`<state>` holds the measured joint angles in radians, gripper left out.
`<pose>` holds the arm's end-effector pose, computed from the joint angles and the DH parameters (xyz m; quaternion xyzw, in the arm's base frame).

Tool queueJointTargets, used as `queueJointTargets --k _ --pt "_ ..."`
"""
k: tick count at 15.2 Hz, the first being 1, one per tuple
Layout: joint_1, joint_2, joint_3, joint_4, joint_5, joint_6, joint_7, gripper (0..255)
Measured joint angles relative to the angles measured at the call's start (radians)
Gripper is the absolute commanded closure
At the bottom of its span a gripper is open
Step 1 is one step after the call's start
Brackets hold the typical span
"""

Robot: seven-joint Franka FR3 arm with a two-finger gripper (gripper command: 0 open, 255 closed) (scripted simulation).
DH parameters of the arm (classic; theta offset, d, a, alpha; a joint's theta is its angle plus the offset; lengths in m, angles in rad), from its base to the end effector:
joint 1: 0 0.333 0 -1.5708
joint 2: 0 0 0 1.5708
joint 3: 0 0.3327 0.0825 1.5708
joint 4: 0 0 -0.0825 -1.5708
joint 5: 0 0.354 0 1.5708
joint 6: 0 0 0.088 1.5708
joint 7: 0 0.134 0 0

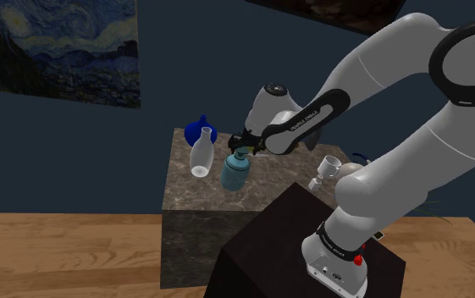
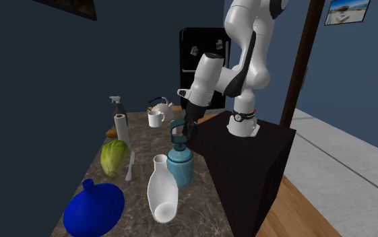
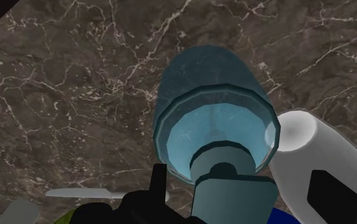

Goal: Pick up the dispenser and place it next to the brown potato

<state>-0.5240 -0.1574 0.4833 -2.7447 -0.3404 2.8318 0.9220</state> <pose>0.4011 -0.0065 0.2988 0.9377 -0.3139 0.1404 0.0504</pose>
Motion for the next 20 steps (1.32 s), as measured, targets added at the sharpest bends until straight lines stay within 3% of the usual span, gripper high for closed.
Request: queueJointTargets --k 2,3,13,20 --pt "-0.001 0.001 0.0 0.0 -0.001 0.001 0.001 0" --pt "-0.001 0.001 0.0 0.0 -0.001 0.001 0.001 255" --pt "-0.001 0.0 0.0 0.0 -0.001 0.001 0.001 255" --pt "0.076 -0.088 -0.051 0.008 0.135 -0.087 -0.111 255"
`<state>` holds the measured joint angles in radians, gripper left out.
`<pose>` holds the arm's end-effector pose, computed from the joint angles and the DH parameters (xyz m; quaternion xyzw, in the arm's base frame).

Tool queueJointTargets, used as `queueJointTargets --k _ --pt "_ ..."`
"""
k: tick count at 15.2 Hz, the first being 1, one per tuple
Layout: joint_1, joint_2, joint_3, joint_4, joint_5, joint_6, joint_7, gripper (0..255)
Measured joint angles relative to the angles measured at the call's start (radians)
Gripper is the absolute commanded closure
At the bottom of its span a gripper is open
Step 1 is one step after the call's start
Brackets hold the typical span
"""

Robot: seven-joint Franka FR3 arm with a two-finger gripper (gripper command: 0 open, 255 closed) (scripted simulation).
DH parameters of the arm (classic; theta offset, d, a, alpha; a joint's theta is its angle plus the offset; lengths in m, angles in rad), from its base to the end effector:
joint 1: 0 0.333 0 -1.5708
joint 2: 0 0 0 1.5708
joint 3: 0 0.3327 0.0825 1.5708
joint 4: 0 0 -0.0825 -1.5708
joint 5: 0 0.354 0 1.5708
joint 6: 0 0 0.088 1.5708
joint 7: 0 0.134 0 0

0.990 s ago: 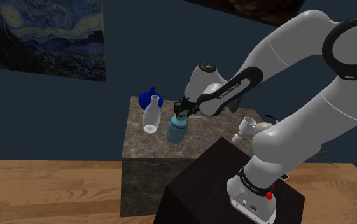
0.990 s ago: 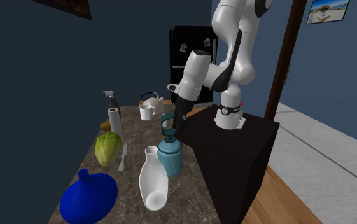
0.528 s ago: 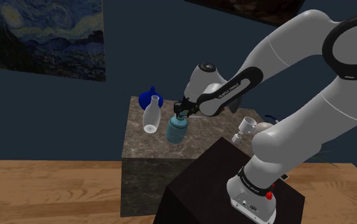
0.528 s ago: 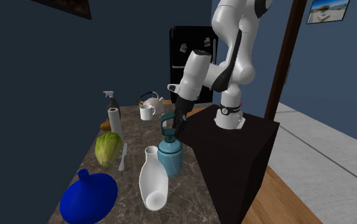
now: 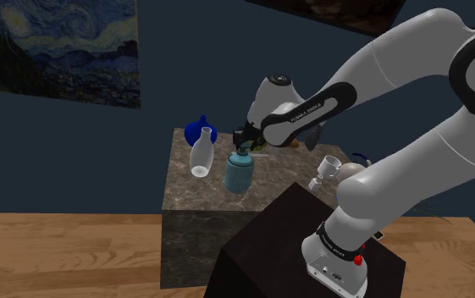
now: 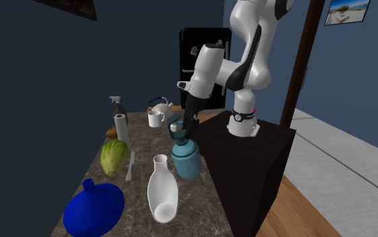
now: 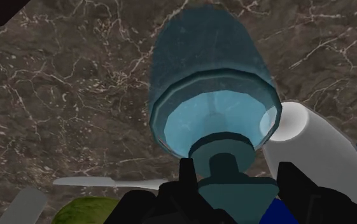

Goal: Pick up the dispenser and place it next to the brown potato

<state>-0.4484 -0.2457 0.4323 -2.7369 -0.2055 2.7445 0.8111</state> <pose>0.3974 -0.0056 0.3267 0.9377 -0.3139 0.1403 0.0510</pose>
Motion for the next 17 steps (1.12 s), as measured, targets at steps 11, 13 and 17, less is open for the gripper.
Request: queueJointTargets --k 11,13,17 --pt "0.082 -0.14 -0.067 0.048 0.12 -0.182 -0.11 255" --pt "0.089 -0.161 -0.078 0.064 0.132 -0.218 -0.125 255" --pt "0.101 -0.196 -0.091 0.093 0.148 -0.28 -0.144 255"
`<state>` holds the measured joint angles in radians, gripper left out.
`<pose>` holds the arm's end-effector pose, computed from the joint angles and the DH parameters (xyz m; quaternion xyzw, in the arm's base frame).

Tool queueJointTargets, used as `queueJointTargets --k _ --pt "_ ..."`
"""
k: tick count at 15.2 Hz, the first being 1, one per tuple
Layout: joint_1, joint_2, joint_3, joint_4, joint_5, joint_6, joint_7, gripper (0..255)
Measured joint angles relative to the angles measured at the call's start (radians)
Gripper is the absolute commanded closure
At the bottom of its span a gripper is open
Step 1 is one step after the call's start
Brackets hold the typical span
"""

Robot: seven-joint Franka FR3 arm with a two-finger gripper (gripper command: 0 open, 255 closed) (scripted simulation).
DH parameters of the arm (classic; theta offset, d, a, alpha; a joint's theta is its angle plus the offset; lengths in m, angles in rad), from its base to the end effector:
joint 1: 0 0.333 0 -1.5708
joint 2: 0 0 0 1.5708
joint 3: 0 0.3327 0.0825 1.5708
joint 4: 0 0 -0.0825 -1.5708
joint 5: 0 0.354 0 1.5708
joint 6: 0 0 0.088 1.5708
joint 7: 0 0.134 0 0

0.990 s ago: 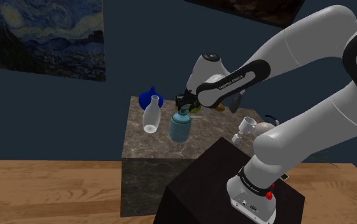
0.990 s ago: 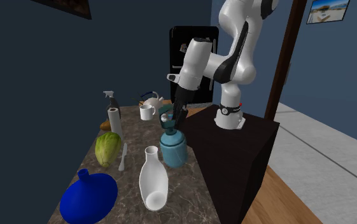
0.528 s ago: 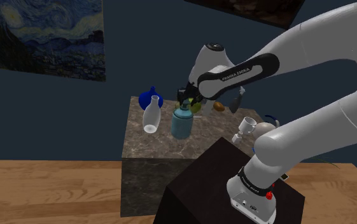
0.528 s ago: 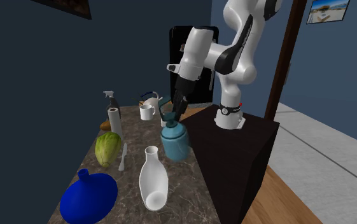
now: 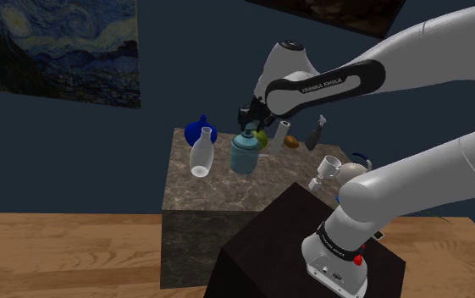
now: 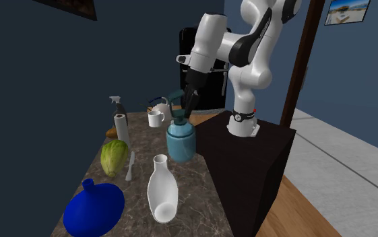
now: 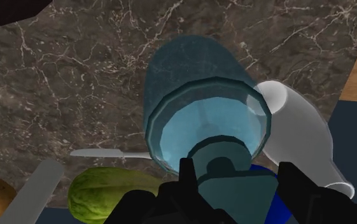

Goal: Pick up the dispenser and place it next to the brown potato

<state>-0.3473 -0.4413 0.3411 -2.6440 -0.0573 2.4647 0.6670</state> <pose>0.3886 -0.0040 0.4105 0.9377 -0.3139 0.1403 0.0505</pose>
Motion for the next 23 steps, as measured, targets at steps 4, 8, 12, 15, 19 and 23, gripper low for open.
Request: queueJointTargets --k 4,8,12,15,19,23 --pt "0.009 -0.035 -0.016 0.028 0.013 -0.061 -0.022 255" --pt "0.014 -0.058 -0.026 0.068 0.021 -0.124 -0.034 255" --pt "0.017 -0.077 -0.035 0.105 0.026 -0.179 -0.047 255" --pt "0.02 -0.092 -0.041 0.134 0.03 -0.223 -0.055 255" --pt "0.022 -0.107 -0.049 0.178 0.033 -0.281 -0.064 255" --pt "0.022 -0.114 -0.054 0.227 0.035 -0.337 -0.072 255"
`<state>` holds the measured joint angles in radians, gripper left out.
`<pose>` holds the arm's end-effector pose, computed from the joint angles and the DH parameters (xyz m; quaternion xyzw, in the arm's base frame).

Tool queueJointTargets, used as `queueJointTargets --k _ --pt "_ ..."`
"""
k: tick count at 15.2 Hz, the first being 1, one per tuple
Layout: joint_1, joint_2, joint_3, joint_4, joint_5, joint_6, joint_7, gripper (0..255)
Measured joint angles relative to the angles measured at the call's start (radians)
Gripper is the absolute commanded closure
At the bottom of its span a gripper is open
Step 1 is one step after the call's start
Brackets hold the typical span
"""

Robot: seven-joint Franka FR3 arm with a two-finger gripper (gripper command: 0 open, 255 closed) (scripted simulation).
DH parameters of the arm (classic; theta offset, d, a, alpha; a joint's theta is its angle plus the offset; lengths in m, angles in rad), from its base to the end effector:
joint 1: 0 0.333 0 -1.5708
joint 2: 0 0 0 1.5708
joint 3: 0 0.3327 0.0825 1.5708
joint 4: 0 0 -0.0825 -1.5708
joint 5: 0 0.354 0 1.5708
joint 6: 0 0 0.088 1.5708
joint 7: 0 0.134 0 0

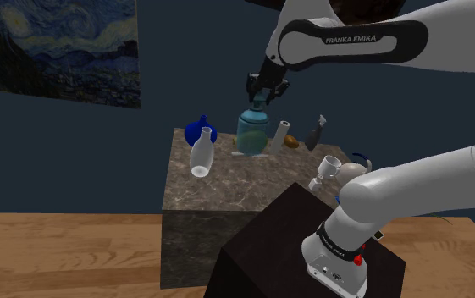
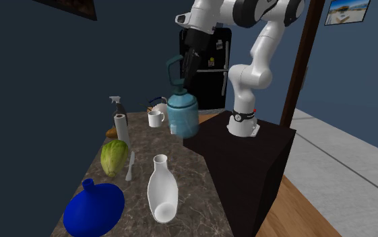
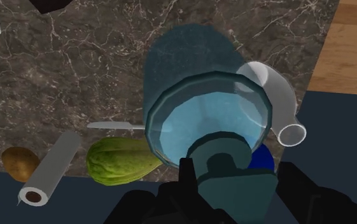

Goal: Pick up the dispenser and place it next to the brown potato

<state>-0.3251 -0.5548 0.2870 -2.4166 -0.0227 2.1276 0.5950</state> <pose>0.3823 -0.0034 0.5216 0.9377 -0.3139 0.1401 0.0504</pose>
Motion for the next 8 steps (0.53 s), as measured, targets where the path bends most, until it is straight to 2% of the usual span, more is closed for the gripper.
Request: queueJointTargets --k 8 --pt "-0.004 -0.002 -0.012 0.104 -0.001 -0.105 -0.017 255"
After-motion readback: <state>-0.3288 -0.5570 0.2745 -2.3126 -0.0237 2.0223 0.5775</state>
